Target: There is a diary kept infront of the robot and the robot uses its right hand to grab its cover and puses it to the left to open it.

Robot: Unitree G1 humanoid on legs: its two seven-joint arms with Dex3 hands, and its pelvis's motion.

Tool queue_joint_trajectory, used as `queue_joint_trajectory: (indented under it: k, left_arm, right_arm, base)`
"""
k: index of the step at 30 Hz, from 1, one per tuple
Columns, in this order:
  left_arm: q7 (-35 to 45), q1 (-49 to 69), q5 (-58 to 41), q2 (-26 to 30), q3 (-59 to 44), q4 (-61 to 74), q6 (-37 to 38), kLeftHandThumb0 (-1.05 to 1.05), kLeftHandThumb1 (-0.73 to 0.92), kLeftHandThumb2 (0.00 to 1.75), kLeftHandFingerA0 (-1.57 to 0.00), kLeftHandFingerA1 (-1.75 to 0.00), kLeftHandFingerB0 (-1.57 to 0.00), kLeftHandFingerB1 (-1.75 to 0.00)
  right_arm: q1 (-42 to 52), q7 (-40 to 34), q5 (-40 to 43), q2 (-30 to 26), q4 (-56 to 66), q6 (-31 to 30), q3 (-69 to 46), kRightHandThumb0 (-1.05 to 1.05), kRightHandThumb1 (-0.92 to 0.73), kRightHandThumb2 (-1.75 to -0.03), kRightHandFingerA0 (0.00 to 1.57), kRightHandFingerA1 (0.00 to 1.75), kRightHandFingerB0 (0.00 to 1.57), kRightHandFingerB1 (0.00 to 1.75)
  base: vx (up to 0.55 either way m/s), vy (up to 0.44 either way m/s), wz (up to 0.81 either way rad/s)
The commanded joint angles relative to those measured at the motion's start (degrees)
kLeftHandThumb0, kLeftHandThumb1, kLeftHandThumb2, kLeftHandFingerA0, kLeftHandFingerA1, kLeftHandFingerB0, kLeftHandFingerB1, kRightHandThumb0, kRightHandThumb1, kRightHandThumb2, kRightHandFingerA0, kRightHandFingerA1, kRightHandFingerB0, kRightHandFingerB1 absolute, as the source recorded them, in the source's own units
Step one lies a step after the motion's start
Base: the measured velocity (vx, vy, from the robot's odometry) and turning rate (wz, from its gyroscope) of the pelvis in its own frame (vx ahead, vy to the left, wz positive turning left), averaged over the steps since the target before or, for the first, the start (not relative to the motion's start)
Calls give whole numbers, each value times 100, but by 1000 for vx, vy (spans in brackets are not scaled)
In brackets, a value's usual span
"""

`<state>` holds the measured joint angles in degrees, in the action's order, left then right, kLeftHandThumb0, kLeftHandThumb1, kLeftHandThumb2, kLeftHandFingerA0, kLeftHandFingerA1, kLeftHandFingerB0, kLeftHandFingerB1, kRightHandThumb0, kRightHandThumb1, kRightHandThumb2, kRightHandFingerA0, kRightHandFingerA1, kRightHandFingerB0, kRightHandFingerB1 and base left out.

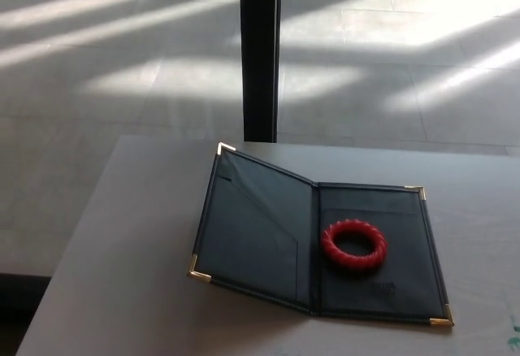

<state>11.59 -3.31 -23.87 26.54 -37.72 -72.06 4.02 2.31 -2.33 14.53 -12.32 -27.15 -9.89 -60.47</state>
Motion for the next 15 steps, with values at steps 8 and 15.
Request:
queue_joint_trajectory:
  k: [8,15]
  left_arm:
    - [11,-19,-20,19,-19,7,155,-105,71,152,-62,-149,-41,-131]
    - [1,-8,18,51,23,-11,185,-105,72,150,-63,-148,-45,-132]
  right_arm:
    - [267,-108,424,-20,-41,491,562,-75,-78,-117,76,99,56,87]
    - [314,-207,518,-33,33,477,736,-74,-92,-75,81,107,54,94]
  base:
    - [0,0,0]
    - [0,0,0]
